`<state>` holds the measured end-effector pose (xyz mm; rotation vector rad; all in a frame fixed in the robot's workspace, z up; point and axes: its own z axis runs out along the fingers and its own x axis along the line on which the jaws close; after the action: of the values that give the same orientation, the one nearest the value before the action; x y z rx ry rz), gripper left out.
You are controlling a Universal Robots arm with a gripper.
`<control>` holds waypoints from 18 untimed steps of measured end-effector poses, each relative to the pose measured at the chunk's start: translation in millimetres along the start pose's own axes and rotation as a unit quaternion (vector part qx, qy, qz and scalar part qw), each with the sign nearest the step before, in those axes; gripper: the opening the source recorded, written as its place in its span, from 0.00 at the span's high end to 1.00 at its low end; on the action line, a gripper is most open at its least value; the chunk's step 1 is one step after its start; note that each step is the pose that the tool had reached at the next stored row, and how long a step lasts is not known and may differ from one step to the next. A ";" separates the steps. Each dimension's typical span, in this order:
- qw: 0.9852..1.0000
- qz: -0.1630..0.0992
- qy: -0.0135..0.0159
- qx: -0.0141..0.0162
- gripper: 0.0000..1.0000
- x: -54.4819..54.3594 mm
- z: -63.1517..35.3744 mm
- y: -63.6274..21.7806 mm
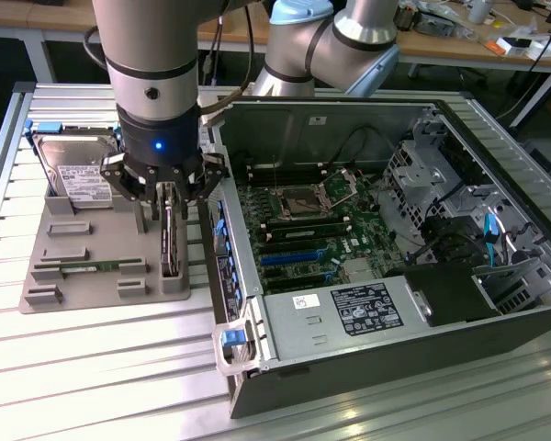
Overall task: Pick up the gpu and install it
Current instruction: 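Pick up the gpu and move the gpu toward the slot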
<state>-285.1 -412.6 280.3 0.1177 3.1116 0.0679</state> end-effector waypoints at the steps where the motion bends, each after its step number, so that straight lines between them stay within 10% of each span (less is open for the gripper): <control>1: 1.000 0.000 0.000 0.000 0.58 0.5 1.9 -0.1; 18: 1.000 0.000 0.000 0.002 0.58 7.1 29.7 -1.8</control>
<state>-291.4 -412.6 250.4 0.1179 3.1119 0.0604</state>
